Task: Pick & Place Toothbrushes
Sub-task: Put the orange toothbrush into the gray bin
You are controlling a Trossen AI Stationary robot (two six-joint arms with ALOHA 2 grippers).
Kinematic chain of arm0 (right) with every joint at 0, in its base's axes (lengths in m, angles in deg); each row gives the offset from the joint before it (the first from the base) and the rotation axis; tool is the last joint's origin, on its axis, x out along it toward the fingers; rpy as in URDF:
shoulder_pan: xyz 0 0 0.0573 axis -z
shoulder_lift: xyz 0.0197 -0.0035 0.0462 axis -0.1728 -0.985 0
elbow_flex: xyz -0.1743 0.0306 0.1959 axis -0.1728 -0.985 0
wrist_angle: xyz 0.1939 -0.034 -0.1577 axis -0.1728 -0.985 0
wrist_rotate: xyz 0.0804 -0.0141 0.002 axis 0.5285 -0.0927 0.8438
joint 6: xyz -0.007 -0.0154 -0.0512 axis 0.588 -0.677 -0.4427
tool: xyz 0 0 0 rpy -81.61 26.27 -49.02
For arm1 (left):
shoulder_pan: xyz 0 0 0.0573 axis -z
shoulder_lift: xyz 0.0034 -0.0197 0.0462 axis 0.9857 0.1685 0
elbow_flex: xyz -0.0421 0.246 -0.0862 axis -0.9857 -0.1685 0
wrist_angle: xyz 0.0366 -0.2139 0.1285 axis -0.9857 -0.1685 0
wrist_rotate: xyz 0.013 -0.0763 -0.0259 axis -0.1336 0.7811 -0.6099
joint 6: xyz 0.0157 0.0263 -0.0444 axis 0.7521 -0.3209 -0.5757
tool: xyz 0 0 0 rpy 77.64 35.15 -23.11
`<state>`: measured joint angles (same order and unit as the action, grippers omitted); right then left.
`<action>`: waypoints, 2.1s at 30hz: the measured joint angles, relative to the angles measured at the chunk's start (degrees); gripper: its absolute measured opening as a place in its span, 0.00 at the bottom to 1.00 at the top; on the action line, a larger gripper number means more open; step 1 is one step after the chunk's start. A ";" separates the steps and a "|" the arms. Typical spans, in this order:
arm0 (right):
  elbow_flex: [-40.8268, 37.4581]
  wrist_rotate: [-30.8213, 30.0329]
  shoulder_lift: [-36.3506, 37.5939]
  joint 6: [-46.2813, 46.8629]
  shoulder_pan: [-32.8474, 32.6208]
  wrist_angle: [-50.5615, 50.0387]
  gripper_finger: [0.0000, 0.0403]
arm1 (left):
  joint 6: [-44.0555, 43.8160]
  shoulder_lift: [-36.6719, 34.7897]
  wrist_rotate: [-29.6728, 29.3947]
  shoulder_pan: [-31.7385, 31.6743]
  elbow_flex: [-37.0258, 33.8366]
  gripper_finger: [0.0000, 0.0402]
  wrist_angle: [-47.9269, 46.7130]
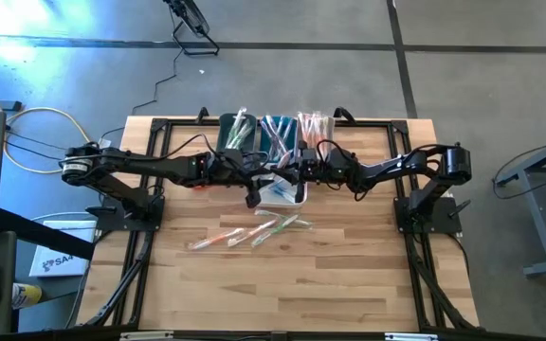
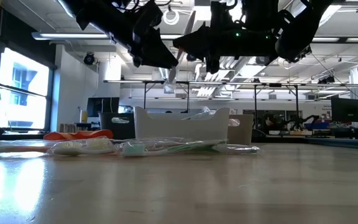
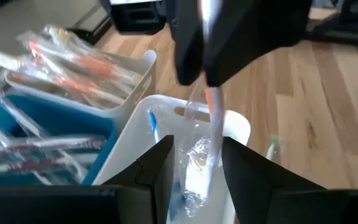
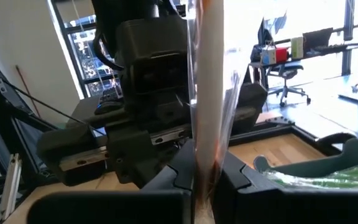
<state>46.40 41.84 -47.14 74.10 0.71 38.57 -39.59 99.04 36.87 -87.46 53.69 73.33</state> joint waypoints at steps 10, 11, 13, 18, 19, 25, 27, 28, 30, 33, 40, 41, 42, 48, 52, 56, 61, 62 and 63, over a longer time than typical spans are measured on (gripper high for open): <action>0.00 -5.00 0.00 -0.01 0.00 -0.75 0.03 | 7.19 -3.60 0.05 -0.05 0.02 0.32 -4.54; 0.00 -5.22 0.00 0.00 0.00 -0.86 0.03 | 7.41 -4.39 -0.43 -0.37 0.00 0.32 -6.36; 0.00 -6.09 0.00 0.00 -0.05 -1.31 0.03 | 7.55 -5.96 -0.91 -1.16 -0.08 0.32 -8.37; 0.00 -6.23 0.00 0.00 -0.62 -1.37 0.03 | 6.78 -10.29 -0.77 -4.31 -4.48 0.32 -6.95; 0.00 -6.23 0.00 0.00 -0.82 -1.37 0.03 | 6.18 -11.24 -0.32 -5.02 -5.58 0.32 -6.53; 0.00 -9.89 0.00 0.00 -1.81 -1.95 0.04 | 4.94 -18.44 -0.14 -7.89 -13.20 0.32 -6.88; 0.00 -12.03 0.00 0.01 -1.84 -2.29 0.04 | 4.75 -21.09 0.05 -8.30 -15.70 0.32 -5.54; 0.00 -13.08 0.00 0.02 -1.83 -2.41 0.03 | 4.74 -22.63 0.02 -8.23 -17.08 0.32 -4.40; 0.00 -15.26 0.00 0.03 -1.77 -2.90 0.03 | 4.77 -26.02 0.00 -8.24 -19.92 0.32 -2.33; 0.00 -19.33 0.00 0.20 -1.63 -3.11 0.04 | 6.02 -31.90 -0.32 -8.24 -23.69 0.32 -0.70; 0.00 -26.50 2.37 0.20 -0.89 -6.32 0.03 | 9.15 -44.19 -2.02 -8.26 -27.96 0.32 -1.72; 0.00 -28.59 3.24 0.17 -0.75 -7.82 0.03 | 9.66 -45.52 -2.08 -8.26 -27.98 0.32 -2.32; 0.00 -30.73 4.14 0.11 -0.45 -9.59 0.03 | 9.94 -46.88 -2.12 -8.26 -27.98 0.32 -3.22; 0.00 -41.25 7.33 1.82 1.69 -18.59 0.03 | 9.71 -52.48 -2.14 -8.24 -27.98 0.32 -6.25; 0.00 -41.03 7.32 6.33 4.58 -22.70 0.03 | 9.67 -53.60 -2.14 -8.24 -27.98 0.32 -7.77; 0.00 -40.41 7.32 10.67 7.24 -28.31 0.03 | 9.66 -53.62 -2.12 -8.24 -27.98 0.32 -7.68; 0.00 -35.77 7.30 13.49 9.97 -29.17 0.03 | 9.74 -53.53 -2.12 -8.24 -27.98 0.32 -7.60; 0.00 -34.91 7.13 13.55 10.34 -29.18 0.03 | 9.74 -53.53 -2.12 -8.24 -27.98 0.32 -7.63; 0.00 -34.52 6.73 13.58 10.54 -29.07 0.03 | 9.74 -53.53 -2.12 -8.24 -27.98 0.32 -7.62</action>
<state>46.40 7.32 -40.41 87.67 11.25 9.49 -29.85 45.51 34.75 -95.70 25.71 65.71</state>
